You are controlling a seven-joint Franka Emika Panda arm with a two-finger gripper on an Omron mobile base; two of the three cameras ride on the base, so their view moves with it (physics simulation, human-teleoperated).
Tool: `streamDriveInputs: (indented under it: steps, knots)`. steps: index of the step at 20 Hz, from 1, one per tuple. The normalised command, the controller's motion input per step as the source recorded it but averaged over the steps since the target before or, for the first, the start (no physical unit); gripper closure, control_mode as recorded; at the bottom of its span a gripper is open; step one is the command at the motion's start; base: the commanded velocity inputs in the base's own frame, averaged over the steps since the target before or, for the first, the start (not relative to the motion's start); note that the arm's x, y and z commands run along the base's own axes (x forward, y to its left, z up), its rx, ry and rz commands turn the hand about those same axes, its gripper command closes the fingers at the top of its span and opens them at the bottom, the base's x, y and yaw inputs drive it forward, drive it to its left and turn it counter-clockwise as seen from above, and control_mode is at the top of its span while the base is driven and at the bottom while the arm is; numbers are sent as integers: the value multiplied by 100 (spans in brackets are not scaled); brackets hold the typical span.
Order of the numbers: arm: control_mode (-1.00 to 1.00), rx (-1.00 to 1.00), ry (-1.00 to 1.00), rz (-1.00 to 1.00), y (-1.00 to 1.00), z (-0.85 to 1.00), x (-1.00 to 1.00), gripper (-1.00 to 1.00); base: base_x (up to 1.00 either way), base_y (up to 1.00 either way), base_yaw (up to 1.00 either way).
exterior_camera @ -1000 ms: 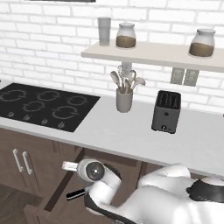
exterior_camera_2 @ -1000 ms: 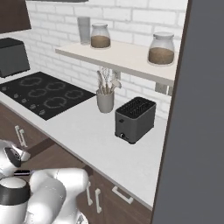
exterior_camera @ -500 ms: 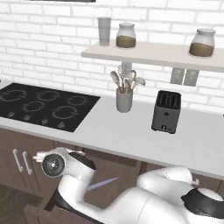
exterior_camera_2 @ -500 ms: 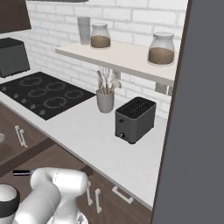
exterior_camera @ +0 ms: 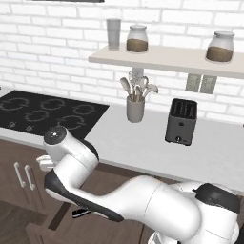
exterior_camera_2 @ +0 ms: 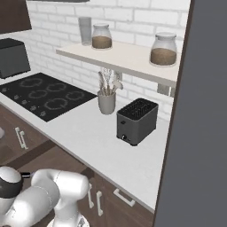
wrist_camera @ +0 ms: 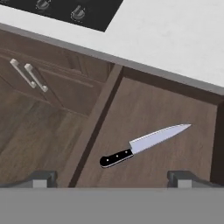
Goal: Pick up the knife from the drawer and place it on the cutting board. Then place the meat from the plate to the cutting board.
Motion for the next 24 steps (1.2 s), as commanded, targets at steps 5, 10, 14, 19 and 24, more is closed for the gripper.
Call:
streamDriveInputs:
  steps: [5, 10, 14, 19, 24]
  knots:
    - [-100, 2, 12, -2, 0, -89, 10, -100, 0, 0, 0]
    - [-100, 0, 0, -8, -1, -44, 2, -100, 0, 0, 0]
    - [-100, 2, 3, -18, -26, -47, 0, -100, 0, 0, 0]
    - [-100, 14, 22, -31, -29, -40, -1, -100, 0, 0, 0]
    - [-100, 8, 15, -37, -3, -40, 0, -100, 0, 0, 0]
